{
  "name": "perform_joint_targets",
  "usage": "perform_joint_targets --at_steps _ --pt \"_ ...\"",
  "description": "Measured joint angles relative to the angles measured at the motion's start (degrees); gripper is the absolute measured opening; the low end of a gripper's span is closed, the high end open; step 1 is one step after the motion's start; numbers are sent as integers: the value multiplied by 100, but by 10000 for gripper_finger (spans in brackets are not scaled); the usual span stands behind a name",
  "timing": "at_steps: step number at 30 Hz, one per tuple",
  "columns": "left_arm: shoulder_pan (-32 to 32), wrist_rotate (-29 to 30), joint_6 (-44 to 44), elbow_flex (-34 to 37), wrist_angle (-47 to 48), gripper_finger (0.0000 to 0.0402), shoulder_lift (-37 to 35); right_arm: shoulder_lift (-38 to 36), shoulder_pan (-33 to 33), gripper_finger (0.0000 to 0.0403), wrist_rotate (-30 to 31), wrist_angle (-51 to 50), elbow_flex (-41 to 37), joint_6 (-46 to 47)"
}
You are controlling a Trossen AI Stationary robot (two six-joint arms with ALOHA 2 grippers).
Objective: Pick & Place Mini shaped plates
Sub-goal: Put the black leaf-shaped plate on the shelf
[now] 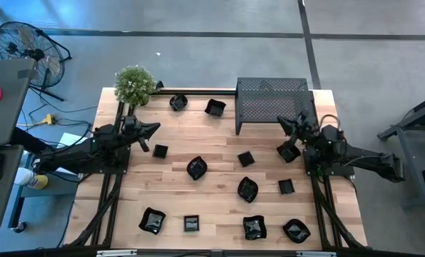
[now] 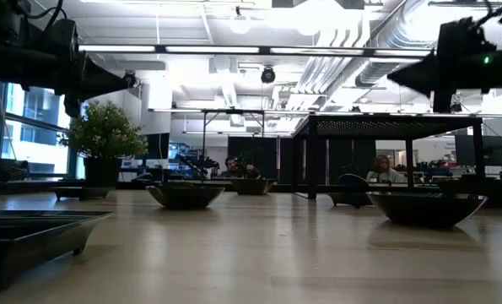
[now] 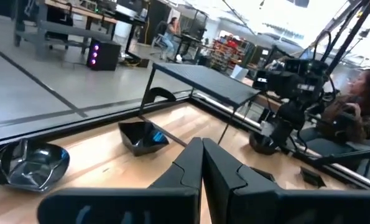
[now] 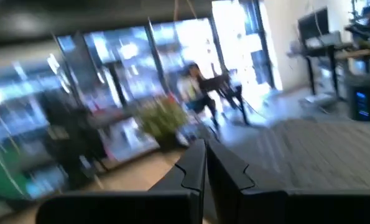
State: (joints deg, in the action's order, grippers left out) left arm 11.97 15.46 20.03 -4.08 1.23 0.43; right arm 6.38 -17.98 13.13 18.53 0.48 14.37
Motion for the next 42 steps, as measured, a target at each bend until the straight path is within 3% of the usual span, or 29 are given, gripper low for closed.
perform_joint_targets --at_steps 2,6,14,20,25,32,37,42 --pt "2 -167 21 0 -2 1 1 0 1 11 -298 311 48 -23" --pt "0 -418 599 0 102 1 2 181 128 2 -453 -82 834 42" --pt "0 -444 1025 0 34 1 4 1945 701 1 -360 -3609 3571 352" --pt "0 -437 849 0 43 1 4 3357 1310 1 -1094 -5093 4620 1151" --pt "0 -437 851 0 47 1 4 3954 2088 2 -1292 -5250 4559 2104" --pt "0 -389 739 0 120 1 4 4526 3200 9 -1292 -4316 3407 4077" --pt "0 -374 739 0 209 1 4 5134 3767 53 -1344 -3178 2744 5131" --pt "0 -271 741 0 200 1 4 5793 3899 108 -1310 -3014 2627 5264"
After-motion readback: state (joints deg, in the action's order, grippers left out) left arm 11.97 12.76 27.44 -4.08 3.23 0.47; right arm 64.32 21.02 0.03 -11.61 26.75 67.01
